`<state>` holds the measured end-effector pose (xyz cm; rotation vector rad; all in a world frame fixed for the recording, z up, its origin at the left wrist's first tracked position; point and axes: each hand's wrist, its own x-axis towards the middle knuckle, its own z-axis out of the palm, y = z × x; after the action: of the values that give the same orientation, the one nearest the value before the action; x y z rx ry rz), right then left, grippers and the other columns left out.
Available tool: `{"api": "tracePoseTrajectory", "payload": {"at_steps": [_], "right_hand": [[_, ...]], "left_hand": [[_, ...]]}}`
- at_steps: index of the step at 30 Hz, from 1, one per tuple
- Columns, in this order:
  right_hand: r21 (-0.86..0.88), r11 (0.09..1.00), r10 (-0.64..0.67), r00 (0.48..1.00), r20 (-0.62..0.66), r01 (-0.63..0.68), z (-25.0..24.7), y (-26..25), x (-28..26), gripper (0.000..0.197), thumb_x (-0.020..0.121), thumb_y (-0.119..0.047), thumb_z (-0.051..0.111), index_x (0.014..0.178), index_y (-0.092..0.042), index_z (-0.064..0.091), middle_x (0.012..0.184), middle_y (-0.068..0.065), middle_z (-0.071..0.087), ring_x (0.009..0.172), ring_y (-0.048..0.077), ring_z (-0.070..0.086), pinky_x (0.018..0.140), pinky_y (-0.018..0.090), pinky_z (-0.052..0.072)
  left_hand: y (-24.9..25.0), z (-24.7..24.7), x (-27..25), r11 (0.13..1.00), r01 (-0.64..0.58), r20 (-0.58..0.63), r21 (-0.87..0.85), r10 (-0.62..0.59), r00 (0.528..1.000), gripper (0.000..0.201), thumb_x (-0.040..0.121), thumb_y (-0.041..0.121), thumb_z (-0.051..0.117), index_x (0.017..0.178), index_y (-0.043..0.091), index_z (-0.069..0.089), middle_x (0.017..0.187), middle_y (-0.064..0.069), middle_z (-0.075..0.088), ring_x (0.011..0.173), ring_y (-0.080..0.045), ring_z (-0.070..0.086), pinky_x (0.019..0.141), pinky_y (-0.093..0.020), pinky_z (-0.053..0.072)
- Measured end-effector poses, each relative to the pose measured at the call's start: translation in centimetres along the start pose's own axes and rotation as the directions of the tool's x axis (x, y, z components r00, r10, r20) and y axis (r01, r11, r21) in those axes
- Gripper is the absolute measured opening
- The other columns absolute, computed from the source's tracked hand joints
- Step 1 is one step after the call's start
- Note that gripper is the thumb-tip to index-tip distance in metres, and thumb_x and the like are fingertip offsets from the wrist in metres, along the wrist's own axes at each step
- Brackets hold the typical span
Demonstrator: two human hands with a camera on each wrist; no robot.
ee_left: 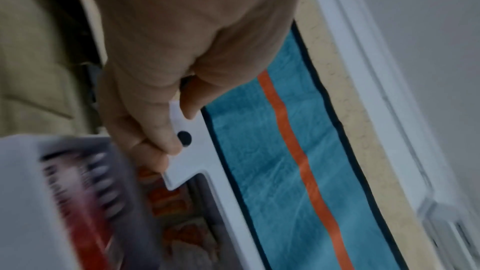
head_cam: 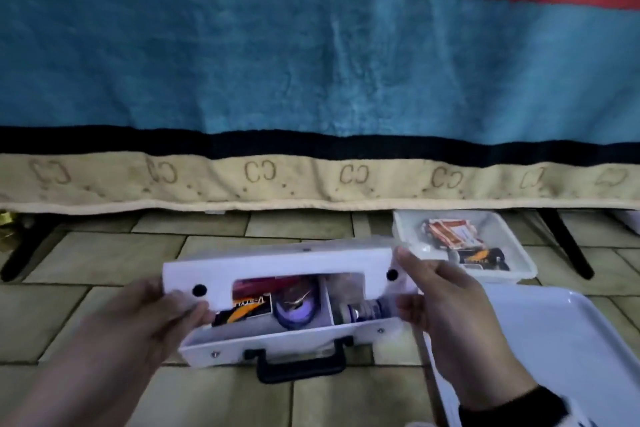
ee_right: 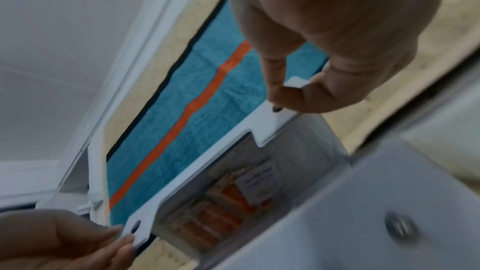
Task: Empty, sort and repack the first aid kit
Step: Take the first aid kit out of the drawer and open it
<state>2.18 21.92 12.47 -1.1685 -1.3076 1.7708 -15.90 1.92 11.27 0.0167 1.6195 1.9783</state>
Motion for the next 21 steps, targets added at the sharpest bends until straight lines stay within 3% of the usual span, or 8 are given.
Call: {"api": "tracePoseTrajectory", "payload": {"at_steps": [3,6,12,13,15,16,18,21], "right_hand": [[0.019,0.993,-0.113,0.993,0.042,0.112,0.8,-2.1,2.4,0.013,0.086,-0.009,0.064,0.076,-0.002,0.061,0.058,0.005,0.058,0.046,0.016,0.056,0.047,0.022,0.051],[0.042,0.989,-0.144,0.987,0.078,0.141,1.7,-3.6,5.7,0.019,0.09,-0.001,0.057,0.072,-0.004,0.054,0.059,0.006,0.054,0.044,0.012,0.058,0.054,0.019,0.056],[0.104,0.982,-0.166,0.981,0.104,0.156,2.8,-4.2,10.2,0.016,0.092,0.004,0.053,0.079,-0.005,0.05,0.07,0.011,0.053,0.045,0.012,0.063,0.058,0.023,0.059],[0.121,0.98,-0.174,0.978,0.113,0.16,2.8,-4.2,10.6,0.016,0.091,0.006,0.053,0.08,-0.005,0.05,0.073,0.012,0.054,0.047,0.013,0.064,0.06,0.024,0.06],[0.145,0.975,-0.19,0.969,0.16,0.167,2.6,-4.2,11.2,0.015,0.088,0.009,0.056,0.084,-0.005,0.053,0.081,0.014,0.06,0.058,0.015,0.067,0.065,0.024,0.06],[0.128,0.976,-0.2,0.96,0.198,0.177,2.3,-4.1,11.4,0.015,0.087,0.009,0.057,0.089,-0.006,0.057,0.086,0.013,0.064,0.068,0.018,0.068,0.07,0.025,0.06],[-0.039,0.969,-0.222,0.935,0.277,0.242,1.1,-4.2,11.8,0.02,0.085,0.002,0.063,0.102,-0.009,0.065,0.094,0.007,0.072,0.083,0.015,0.07,0.074,0.021,0.056],[-0.469,0.801,-0.27,0.924,0.272,0.373,-1.8,-4.2,12.3,0.02,0.085,-0.011,0.067,0.103,-0.017,0.068,0.07,-0.007,0.068,0.049,-0.004,0.057,0.049,0.009,0.041]], "left_hand": [[1.6,1.8,2.3,0.978,-0.182,0.031,0.104,0.179,0.983,0.017,0.093,-0.003,0.045,0.082,0.006,0.054,0.078,-0.012,0.068,0.065,-0.01,0.071,0.059,-0.011,0.055],[2.5,3.8,4.7,0.952,-0.273,0.035,0.137,0.271,0.962,0.013,0.092,-0.003,0.049,0.089,0.009,0.054,0.086,-0.008,0.066,0.081,-0.014,0.068,0.062,-0.011,0.054],[3.1,6.6,7.6,0.929,-0.324,0.068,0.181,0.317,0.946,0.012,0.092,0.001,0.052,0.099,0.004,0.061,0.08,-0.005,0.072,0.075,-0.009,0.069,0.061,-0.012,0.053],[3.2,6.7,7.7,0.927,-0.315,0.07,0.203,0.307,0.949,0.017,0.089,0.007,0.058,0.106,0.003,0.06,0.086,-0.005,0.073,0.082,-0.012,0.07,0.068,-0.017,0.054],[3.2,6.7,7.8,0.932,-0.275,0.016,0.238,0.279,0.96,0.074,0.071,0.028,0.076,0.132,0.002,0.041,0.112,-0.009,0.068,0.099,-0.019,0.067,0.088,-0.035,0.051],[3.2,6.7,7.6,0.938,-0.257,-0.012,0.234,0.267,0.964,0.096,0.061,0.036,0.079,0.14,0.012,0.032,0.123,-0.008,0.062,0.106,-0.022,0.064,0.096,-0.042,0.047],[2.9,7.2,6.6,0.942,-0.239,-0.037,0.237,0.255,0.966,0.101,0.058,0.037,0.08,0.143,0.025,0.027,0.134,-0.005,0.051,0.115,-0.023,0.058,0.103,-0.046,0.04],[2.1,8.6,4.5,0.907,-0.213,-0.011,0.363,0.232,0.973,0.068,0.085,0.023,0.068,0.142,0.027,0.029,0.135,0.005,0.047,0.117,-0.019,0.053,0.103,-0.043,0.038]]}}
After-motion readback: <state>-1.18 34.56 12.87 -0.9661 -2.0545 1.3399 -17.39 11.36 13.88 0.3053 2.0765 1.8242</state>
